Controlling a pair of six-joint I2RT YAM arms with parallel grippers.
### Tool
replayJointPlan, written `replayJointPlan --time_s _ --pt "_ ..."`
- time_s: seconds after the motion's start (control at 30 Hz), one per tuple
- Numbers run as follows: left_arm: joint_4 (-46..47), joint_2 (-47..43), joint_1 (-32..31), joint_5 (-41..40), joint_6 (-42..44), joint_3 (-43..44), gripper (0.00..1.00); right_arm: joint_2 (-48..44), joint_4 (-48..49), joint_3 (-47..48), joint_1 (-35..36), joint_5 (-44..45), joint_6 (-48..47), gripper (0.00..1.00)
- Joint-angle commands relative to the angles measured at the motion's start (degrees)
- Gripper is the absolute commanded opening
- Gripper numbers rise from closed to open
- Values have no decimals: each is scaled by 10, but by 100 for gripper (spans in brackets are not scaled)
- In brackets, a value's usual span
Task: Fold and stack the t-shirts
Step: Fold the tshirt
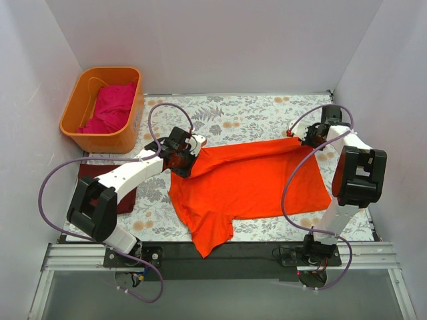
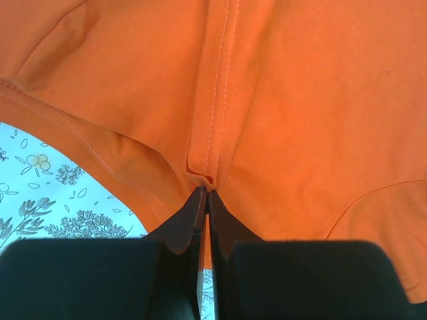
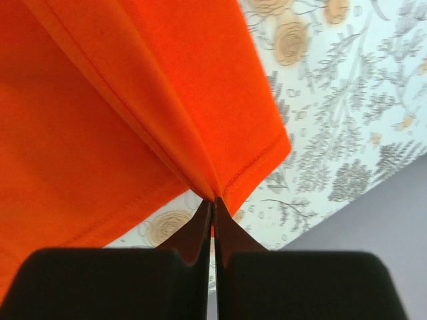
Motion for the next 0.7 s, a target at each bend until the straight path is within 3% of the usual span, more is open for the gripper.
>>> replayJointPlan --time_s 0.0,0.1,0.13,0.17,0.2,0.27,0.37,0.53,0.67 --pt "15 -5 3 12 7 -7 0 -24 -38 -25 -3 -6 -71 1" --pt "14 -8 3 54 26 -6 0 -12 -38 -22 0 9 -59 3" --pt "8 -10 2 79 38 -6 1 -11 -38 -24 0 14 -60 8" --pt "-2 -11 1 105 63 -1 9 -14 -39 -27 1 21 -60 24" --pt "-16 -17 2 123 71 1 13 -17 -44 -27 0 24 -64 32" --pt "-25 -42 1 155 90 5 24 -31 -56 -24 0 14 -65 41" --pt "-28 -53 6 155 92 27 30 -43 -92 11 0 -17 -38 55" --pt "-26 22 12 162 44 101 33 7 -185 144 0 -55 74 56" --pt "-3 106 11 200 -4 152 35 80 -234 227 5 -54 163 36"
